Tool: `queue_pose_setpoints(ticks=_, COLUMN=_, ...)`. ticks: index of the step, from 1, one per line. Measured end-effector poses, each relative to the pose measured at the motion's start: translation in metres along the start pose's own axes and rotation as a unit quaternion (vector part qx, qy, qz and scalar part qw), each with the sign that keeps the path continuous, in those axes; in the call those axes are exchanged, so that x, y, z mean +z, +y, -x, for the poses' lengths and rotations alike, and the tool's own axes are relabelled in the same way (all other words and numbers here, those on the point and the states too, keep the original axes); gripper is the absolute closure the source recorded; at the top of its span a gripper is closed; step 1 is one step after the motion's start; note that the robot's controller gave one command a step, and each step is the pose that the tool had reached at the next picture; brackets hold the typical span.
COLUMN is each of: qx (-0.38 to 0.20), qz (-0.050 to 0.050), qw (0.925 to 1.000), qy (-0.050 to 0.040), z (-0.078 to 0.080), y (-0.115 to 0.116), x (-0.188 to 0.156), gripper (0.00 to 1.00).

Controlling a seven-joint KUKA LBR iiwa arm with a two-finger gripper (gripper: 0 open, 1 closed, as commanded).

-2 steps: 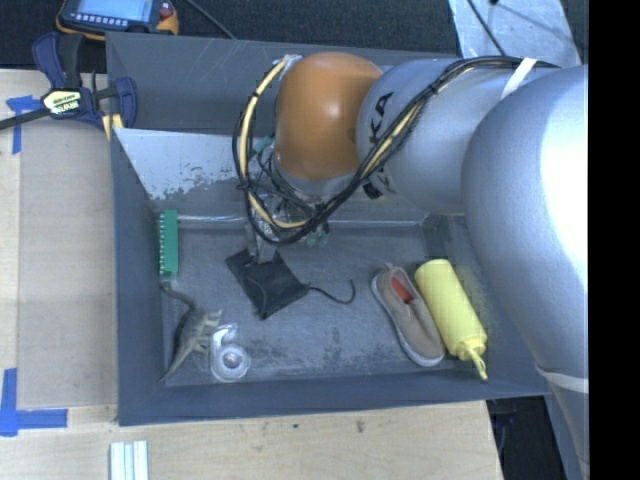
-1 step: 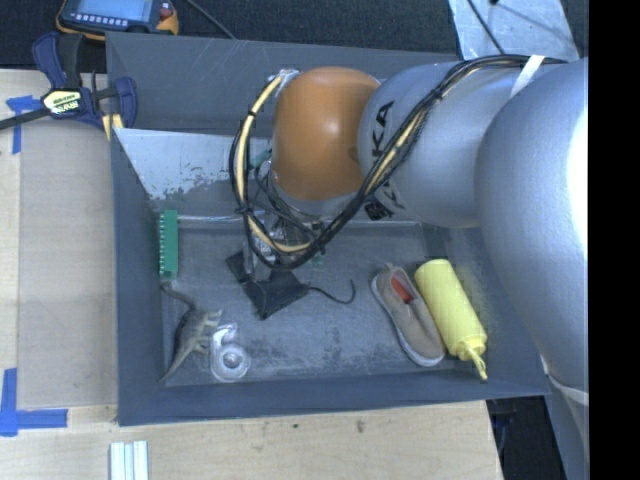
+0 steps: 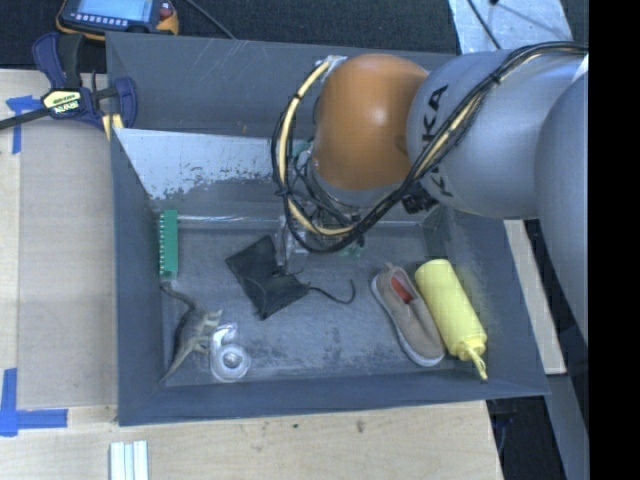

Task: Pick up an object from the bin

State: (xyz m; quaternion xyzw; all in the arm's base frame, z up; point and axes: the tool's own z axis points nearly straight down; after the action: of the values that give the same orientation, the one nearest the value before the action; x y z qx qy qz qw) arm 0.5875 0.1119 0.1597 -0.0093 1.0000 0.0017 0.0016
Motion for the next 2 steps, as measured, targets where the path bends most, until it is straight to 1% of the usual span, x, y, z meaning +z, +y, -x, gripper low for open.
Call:
queue_pose_setpoints(ticks=1, qx=-0.001, qz=-0.004, qw=1.0, qy=0.0019, z=0.013, y=-0.006, x=-0.051, gripper=1.0)
queue_pose_setpoints(ticks=2, qx=0.01, qz=-0.002, qw=0.9999, qy=0.0049, z=-0.026, y=-0.016, x=0.039, gripper=0.0)
